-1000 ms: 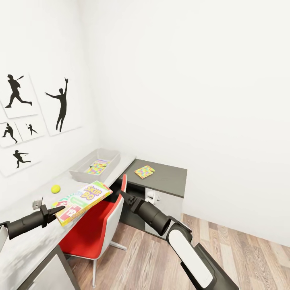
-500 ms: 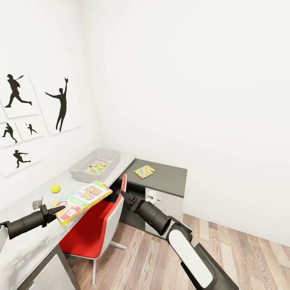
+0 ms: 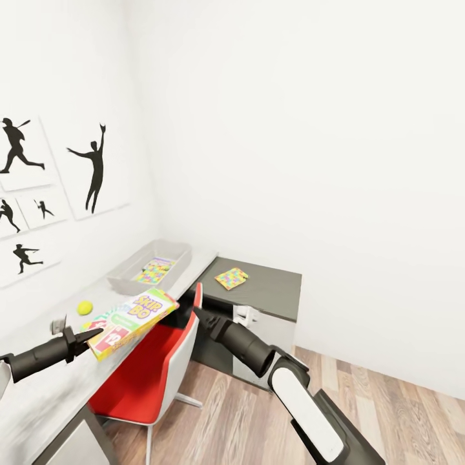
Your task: Put all the toys in the child's room - the three board games (two on the bed and one on the table), the two jigsaw puzzles on the table, and the tennis ball on the table - inside the toy box on the table in the child's room.
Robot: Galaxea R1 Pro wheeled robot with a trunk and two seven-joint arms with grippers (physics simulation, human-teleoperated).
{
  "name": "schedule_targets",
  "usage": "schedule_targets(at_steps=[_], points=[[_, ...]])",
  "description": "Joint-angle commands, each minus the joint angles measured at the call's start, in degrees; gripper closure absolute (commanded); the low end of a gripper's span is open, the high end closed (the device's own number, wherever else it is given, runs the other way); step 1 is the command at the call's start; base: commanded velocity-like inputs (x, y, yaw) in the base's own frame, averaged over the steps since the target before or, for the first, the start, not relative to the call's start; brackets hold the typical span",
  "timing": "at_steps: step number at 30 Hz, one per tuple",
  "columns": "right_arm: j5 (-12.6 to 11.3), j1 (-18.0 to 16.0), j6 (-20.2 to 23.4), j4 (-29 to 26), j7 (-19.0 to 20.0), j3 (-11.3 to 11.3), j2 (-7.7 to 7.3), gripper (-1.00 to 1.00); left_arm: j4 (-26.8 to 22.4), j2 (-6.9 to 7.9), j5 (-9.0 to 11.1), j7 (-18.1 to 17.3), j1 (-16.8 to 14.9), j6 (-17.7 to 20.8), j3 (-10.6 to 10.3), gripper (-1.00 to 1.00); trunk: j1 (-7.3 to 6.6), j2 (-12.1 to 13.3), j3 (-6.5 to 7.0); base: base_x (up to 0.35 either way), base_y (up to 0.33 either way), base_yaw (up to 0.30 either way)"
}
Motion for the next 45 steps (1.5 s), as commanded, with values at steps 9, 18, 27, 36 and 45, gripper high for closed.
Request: schedule_targets(at_steps=[9, 18, 27, 36, 45], points=[[0.0, -0.1, 12.5, -4.1, -10.1, -1.9, -0.16, -1.0, -3.9, 1.06, -0.2, -0.4, -0.1, 1.4, -0.1, 1.0, 0.07, -0.1, -0.13, 0.297, 0.0, 0.0], [0.0, -0.1, 13.7, -4.2, -10.3, -2.2, -0.23, -1.0, -4.9, 2.26, -0.1, -2.4, -0.1, 1.6, -0.2, 1.0, 0.07, -0.1, -0.13, 0.054, 0.0, 0.0], [0.0, -0.1, 13.6, -4.2, -10.3, -2.2, -0.15, -1.0, -11.4, 2.29, -0.2, -4.5, 0.3, 5.2, -0.8, 1.0, 0.07, -0.1, -0.13, 0.001, 0.0, 0.0], [0.0, -0.1, 13.6, -4.2, -10.4, -1.9, 0.21, -1.0, -14.9, 2.18, -0.2, -4.3, -1.7, 7.9, -0.4, 1.0, 0.07, -0.1, -0.13, 0.0, 0.0, 0.0], [0.0, -0.1, 13.3, -4.2, -10.4, -2.0, 0.15, -1.0, -15.5, 1.55, 0.0, 0.3, -9.7, 8.6, -0.3, 1.0, 0.07, -0.1, -0.13, 0.0, 0.0, 0.0]])
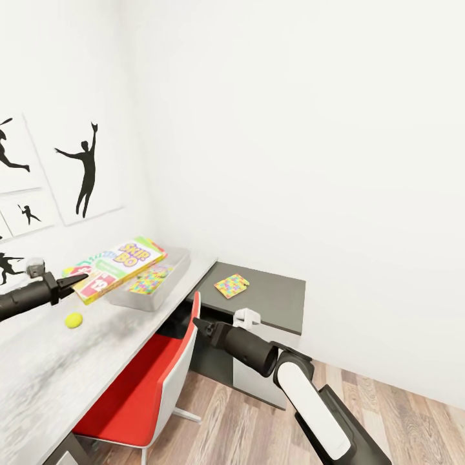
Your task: Put all the toys in the child's room - the three board games (two on the bed and one on the table), the two jigsaw puzzles on the table, and the tennis ball on the table - inside the toy box on the table in the child's room.
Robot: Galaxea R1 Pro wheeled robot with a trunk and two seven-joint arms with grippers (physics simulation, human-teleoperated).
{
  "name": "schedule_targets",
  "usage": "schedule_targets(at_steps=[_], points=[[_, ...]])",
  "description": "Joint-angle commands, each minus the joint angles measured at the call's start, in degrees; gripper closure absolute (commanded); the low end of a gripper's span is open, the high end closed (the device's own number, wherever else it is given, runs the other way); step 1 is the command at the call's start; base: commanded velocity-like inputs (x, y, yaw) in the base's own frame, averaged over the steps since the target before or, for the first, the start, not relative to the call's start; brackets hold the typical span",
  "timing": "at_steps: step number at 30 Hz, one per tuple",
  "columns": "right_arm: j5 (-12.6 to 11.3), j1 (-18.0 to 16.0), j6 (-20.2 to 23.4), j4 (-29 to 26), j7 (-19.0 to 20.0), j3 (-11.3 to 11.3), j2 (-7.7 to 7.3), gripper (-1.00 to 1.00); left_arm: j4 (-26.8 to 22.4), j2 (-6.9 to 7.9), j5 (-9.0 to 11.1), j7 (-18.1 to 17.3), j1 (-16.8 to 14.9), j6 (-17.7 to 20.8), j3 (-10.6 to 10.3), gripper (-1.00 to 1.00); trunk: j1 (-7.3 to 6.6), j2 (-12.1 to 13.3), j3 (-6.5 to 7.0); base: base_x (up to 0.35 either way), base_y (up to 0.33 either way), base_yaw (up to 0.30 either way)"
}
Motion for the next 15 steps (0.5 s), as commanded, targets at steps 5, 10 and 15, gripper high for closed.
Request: schedule_targets(at_steps=[5, 10, 15], points=[[-0.6, -0.1, 0.0, -0.1, -0.5, -0.1, -0.1, -1.0, 0.1, -2.66, 0.4, 6.7, -2.6, 0.3, 0.0, 1.0, 0.04, -0.1, -0.14, 0.0, 0.0, 0.0], [-0.6, -0.1, 0.0, -0.1, -0.5, -0.2, -0.36, -1.0, 0.2, -6.36, 0.5, 12.9, -3.6, -1.6, 0.3, 1.0, 0.04, -0.1, -0.14, 0.0, 0.0, 0.0], [-0.6, 0.0, -0.1, -0.1, -0.4, -0.3, -0.42, -1.0, 0.3, -8.91, 0.7, 17.8, -3.8, -5.5, 0.7, 1.0, 0.04, -0.1, -0.14, 0.0, 0.0, 0.0]])
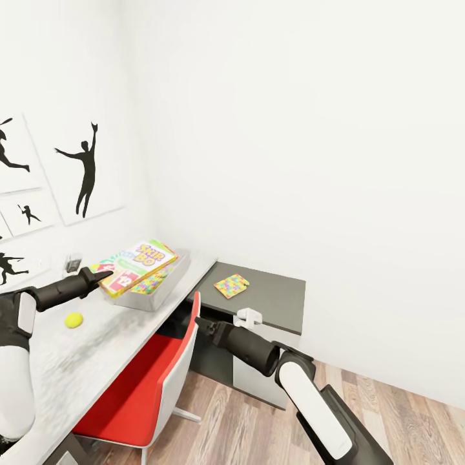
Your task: Put all the toys in the child's room - the three board games (two on the bed and one on the table), the two jigsaw puzzles on the table, and the tennis ball on the table - inside the toy box on the table in the child's room.
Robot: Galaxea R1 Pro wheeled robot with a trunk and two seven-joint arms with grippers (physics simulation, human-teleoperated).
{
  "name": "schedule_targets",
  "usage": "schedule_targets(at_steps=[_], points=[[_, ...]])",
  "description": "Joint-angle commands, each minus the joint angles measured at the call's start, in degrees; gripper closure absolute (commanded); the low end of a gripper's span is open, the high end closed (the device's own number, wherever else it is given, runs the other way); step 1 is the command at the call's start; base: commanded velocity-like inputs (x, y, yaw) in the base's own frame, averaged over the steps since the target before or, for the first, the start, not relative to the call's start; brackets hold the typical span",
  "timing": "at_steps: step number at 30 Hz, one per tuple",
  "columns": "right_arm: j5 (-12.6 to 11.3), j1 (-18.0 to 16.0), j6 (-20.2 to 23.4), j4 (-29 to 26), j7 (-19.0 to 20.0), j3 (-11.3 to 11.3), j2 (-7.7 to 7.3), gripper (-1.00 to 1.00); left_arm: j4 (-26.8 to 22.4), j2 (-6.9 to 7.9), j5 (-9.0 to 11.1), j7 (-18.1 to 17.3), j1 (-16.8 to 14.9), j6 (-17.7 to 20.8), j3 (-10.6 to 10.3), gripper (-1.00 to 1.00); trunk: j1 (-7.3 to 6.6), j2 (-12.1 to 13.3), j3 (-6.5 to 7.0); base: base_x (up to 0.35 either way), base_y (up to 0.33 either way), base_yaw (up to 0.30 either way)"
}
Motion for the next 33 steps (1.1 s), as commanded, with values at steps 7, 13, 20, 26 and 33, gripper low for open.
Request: schedule_targets(at_steps=[7, 13, 20, 26, 33], points=[[-0.6, 0.0, 0.0, 0.0, -0.6, 0.1, 0.14, -1.0, 0.0, -0.42, 5.4, 5.0, -0.1, -1.1, 1.6, 1.0, 0.04, -0.1, -0.13, 0.0, 0.0, 0.0], [-0.6, 0.0, 0.1, 0.0, -0.6, 0.2, 0.4, -1.0, 0.0, -0.32, 7.4, 6.7, -0.1, -1.5, 1.8, 1.0, 0.04, -0.1, -0.13, 0.0, 0.0, 0.0], [-0.6, 0.0, 0.0, 0.0, -1.0, 0.3, 0.57, -1.0, 0.0, -0.57, 7.6, 6.8, -0.1, -3.9, 3.7, 1.0, 0.04, -0.1, 0.0, 0.0, 0.0, 0.109], [-0.6, 0.0, 0.0, 0.0, -0.8, 0.2, 0.52, -1.0, 0.0, -0.68, 7.7, 6.8, -0.1, -4.4, 4.2, 1.0, 0.04, -0.1, 0.06, 0.0, 0.0, 0.069], [-0.7, 0.0, 0.1, -0.1, -0.7, 0.3, 0.51, -1.0, 0.0, -0.73, 7.7, 6.8, -0.1, -4.6, 4.3, 1.0, 0.04, -0.1, 0.07, 0.0, -0.007, 0.001]])
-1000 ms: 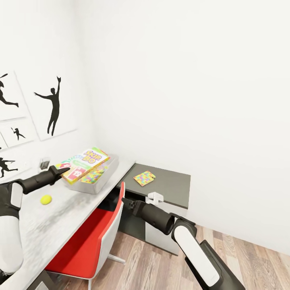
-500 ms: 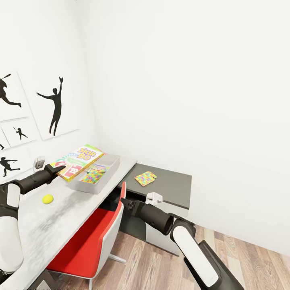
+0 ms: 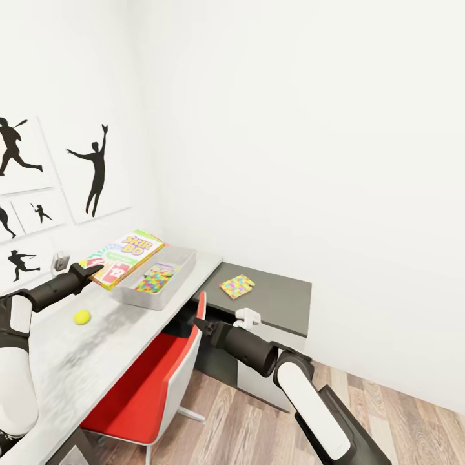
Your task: Put all the toys in the child's room - the three board games (two on the bed and one on the table), the two jigsaw puzzles on the table, and the tennis ball on the table - inside the toy box on the table in the child's room.
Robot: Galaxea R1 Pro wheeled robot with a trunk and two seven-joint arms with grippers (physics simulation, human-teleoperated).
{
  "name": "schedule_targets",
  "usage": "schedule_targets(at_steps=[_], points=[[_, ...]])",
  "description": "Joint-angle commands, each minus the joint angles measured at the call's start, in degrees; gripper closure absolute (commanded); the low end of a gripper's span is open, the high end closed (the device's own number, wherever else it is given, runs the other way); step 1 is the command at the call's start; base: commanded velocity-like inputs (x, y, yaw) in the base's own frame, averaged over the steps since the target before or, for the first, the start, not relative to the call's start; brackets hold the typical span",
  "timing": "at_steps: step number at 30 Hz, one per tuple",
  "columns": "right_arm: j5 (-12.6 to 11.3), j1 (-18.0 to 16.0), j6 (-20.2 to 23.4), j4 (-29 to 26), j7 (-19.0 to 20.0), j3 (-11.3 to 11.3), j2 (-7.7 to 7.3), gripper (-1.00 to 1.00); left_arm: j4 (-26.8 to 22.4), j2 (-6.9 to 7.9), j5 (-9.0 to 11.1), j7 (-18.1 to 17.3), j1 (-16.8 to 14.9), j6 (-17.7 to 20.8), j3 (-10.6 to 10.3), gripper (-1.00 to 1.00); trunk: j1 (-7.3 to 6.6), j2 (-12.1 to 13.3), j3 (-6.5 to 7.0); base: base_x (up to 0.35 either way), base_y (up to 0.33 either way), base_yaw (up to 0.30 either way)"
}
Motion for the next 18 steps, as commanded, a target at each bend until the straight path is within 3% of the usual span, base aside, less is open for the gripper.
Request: schedule_targets(at_steps=[1, 6, 9, 12, 16, 18], points=[[-0.6, -0.1, 0.1, -0.1, -0.6, 0.1, 0.0, -1.0, 0.0, -0.01, -0.1, -0.1, -0.1, 0.2, 0.1, 1.0, 0.04, -0.1, -0.12, 0.0, -0.093, 0.0], [-0.6, -0.1, 0.9, -0.2, -0.8, 0.1, 0.01, -1.0, 0.0, -0.09, 0.0, -0.1, -0.1, 0.0, 0.0, 1.0, 0.04, -0.1, -0.12, 0.0, -0.117, 0.0], [-0.6, -0.3, 4.2, -0.2, -1.2, -0.3, 0.12, -1.0, 0.0, -0.05, 0.0, -0.1, -0.1, -0.3, 0.1, 1.0, 0.04, -0.1, -0.12, 0.0, -0.028, 0.0], [-0.8, -1.3, 7.5, -0.2, -1.6, -4.1, 0.17, -1.0, 0.0, -0.09, 0.0, -0.1, -0.1, -0.4, 0.1, 1.0, 0.04, -0.1, -0.12, 0.0, -0.006, 0.0], [-0.9, -7.6, 13.7, -0.1, -5.0, -6.7, 0.32, -1.0, 0.0, -1.43, -0.1, -0.1, -0.1, -0.6, 0.0, 1.0, 0.04, -0.1, -0.12, 0.0, -0.001, 0.0], [-1.2, -10.5, 15.1, -0.1, -8.4, -7.2, 1.36, -1.0, 0.0, -1.75, -0.2, -0.1, -0.1, -0.6, 0.0, 1.0, 0.04, -0.1, -0.12, 0.0, 0.0, 0.0]])
